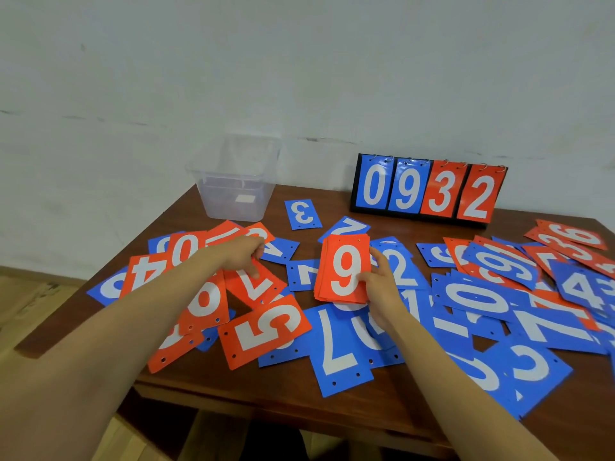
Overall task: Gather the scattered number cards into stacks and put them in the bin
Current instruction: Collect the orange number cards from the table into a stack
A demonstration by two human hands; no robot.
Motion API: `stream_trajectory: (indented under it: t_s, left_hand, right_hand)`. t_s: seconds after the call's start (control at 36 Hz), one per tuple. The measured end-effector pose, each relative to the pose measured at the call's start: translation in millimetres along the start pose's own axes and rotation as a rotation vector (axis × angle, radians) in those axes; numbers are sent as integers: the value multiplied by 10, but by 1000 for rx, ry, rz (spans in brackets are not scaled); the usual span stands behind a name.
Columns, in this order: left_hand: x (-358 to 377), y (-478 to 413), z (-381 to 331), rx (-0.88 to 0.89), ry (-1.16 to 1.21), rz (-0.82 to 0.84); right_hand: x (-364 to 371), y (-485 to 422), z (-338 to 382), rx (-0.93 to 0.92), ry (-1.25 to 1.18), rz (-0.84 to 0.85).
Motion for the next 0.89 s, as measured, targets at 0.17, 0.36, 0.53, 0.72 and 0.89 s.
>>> stream_trajectory:
  t_s: [0.17, 0.36, 0.53, 0.72, 0.89]
  left_hand:
    - [-415, 217, -174, 137, 256, -465]
    - [-794, 686, -430, 161, 609, -901]
    - [-392, 604, -837, 122, 1271, -795]
    - [107, 465, -1466, 33, 1315, -587]
    - [252, 484, -1644, -35, 1356, -601]
  right_hand:
    - [-76, 45, 80, -21, 4, -34]
    - [-162, 201, 174, -63, -27, -36]
    - [-247, 391, 306, -124, -111, -28]
    - [-450, 617, 489, -196, -203, -28]
    - [-589, 746, 570, -269, -218, -23]
Point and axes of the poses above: each hand's wrist, its own y-axis away from the middle knuckle, its own x-axis out of the palm, z = x × y, the point moved 10 cm from there along -y, towards the middle knuckle, and after that the axes turned 2 degrees about x, right-handed, at the moved point
